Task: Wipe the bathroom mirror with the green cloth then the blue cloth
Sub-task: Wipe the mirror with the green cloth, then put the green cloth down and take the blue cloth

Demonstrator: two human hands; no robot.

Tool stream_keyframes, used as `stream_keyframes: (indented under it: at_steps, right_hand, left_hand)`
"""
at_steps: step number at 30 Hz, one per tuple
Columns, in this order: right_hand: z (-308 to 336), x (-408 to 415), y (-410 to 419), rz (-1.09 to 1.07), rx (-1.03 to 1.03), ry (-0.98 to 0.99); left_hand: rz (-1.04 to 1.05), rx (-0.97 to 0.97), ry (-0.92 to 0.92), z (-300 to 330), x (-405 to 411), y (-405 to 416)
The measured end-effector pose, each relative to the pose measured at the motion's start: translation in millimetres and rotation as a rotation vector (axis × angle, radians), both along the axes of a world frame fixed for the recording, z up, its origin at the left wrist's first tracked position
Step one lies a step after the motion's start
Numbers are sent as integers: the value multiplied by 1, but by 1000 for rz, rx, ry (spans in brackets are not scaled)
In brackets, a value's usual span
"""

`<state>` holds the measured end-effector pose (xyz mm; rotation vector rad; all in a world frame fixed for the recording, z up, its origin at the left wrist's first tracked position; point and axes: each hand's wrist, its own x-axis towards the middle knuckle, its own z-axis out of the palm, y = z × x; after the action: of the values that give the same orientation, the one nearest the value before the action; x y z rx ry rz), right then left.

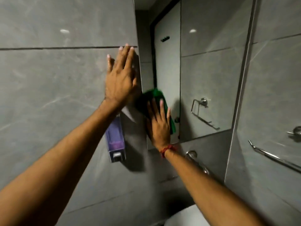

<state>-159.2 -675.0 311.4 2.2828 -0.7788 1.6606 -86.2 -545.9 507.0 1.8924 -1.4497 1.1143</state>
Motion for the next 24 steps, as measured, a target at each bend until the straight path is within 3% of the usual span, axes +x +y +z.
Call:
stream_keyframes:
  at_steps: [3,5,7,10,12,16,19,20,24]
  right_hand:
    - [-127,-9,48,308,385,34]
    - [-182,-20,82,523,704,-72]
    - [-202,-25,117,674,1090,-317]
    - [-211,-32,154,717,1761,-867]
    - [-219,-48,176,841,2052,-971]
    - [-259,-69,225,1027,2196,-868]
    - [-289,-70,256,952,2274,-726]
    - [-301,-68,267,883,2291,-607]
    - [-366,-56,322,621,2309,-147]
  left_hand:
    - [-159,35,127,-47,-29,23]
    - [-259,101,195,-84,-39,40]
    - [-322,165,355,-132,-40,66]
    - [-337,207,649,-218,-45,110]
    - [-239,237,789,-277,-48,139]
    - [113,168,1298,-392,-32,198]
    - [56,102,1970,-443,-35,228]
    - [38,85,2080,-461,-36,239]
    - [304,53,2095,-542,-35,299]
